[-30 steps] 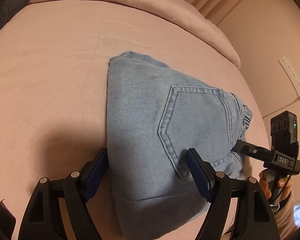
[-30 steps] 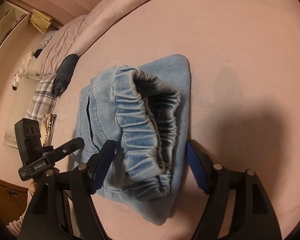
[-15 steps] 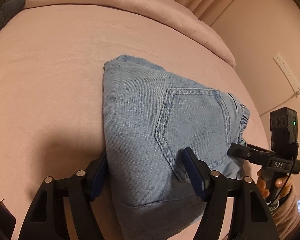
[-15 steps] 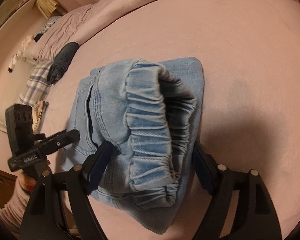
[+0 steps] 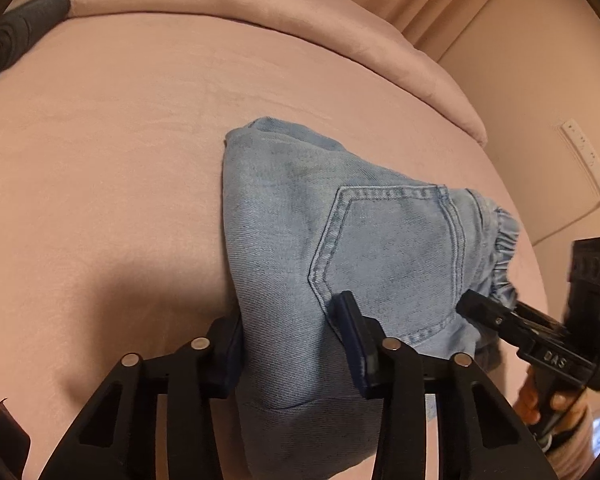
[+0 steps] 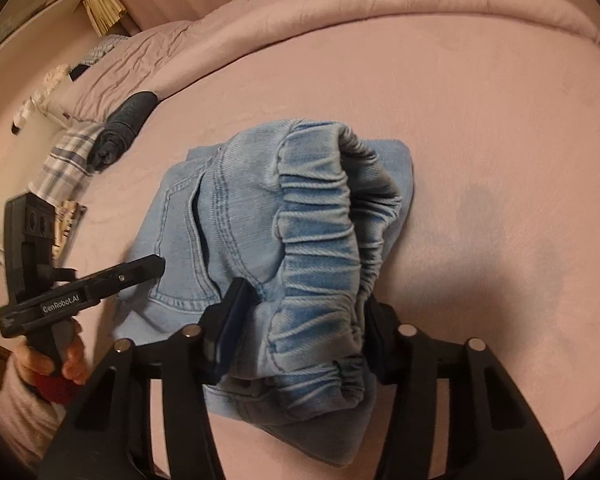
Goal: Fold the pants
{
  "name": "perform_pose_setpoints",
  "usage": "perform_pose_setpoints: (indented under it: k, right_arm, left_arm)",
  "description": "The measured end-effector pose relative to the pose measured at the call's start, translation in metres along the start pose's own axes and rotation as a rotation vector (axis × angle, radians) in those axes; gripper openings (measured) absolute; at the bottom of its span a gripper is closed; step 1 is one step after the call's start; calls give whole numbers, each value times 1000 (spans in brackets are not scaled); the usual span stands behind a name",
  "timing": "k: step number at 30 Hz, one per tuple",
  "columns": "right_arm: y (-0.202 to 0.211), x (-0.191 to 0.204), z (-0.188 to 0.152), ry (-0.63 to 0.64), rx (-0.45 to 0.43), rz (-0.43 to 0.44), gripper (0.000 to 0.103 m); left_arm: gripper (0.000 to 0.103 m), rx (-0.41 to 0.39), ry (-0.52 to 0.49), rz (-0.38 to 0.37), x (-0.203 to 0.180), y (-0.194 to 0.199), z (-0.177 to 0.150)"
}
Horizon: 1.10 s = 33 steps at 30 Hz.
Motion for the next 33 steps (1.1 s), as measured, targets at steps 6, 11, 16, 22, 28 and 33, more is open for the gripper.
perform_pose_setpoints:
  k: [6, 11, 16, 22, 28, 33]
  right_arm:
    - [13, 13, 1, 61, -75, -62, 43]
    - [28, 18, 1, 87, -126, -38, 39]
    - [37, 23, 0, 95, -145, -20, 37]
    - [26, 12, -1, 47, -70, -10, 44]
    - [33, -18, -2, -136, -18, 98, 64]
    - [39, -44, -9, -281, 28, 194, 74]
  left_arm:
    - [28, -29, -1, 26, -10, 6, 1]
    - [23, -54, -27, 61, -18, 14, 3]
    - [23, -66, -36, 63, -18, 22, 0]
    - [23, -51, 20, 31, -1, 14, -1]
    - [32, -25, 40, 23, 15, 5, -4]
    - [33, -9, 45, -6, 19, 2, -2]
Point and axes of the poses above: each gripper's, at about its wrist camera, not at the fingertips, and y roughly against the way its jaws point, x to its left, z to its top, the point moved 5 cm from there along -y, roughly the way its jaws point, and after that the axes turned 10 degrees about -y, right-handed, at the moved point
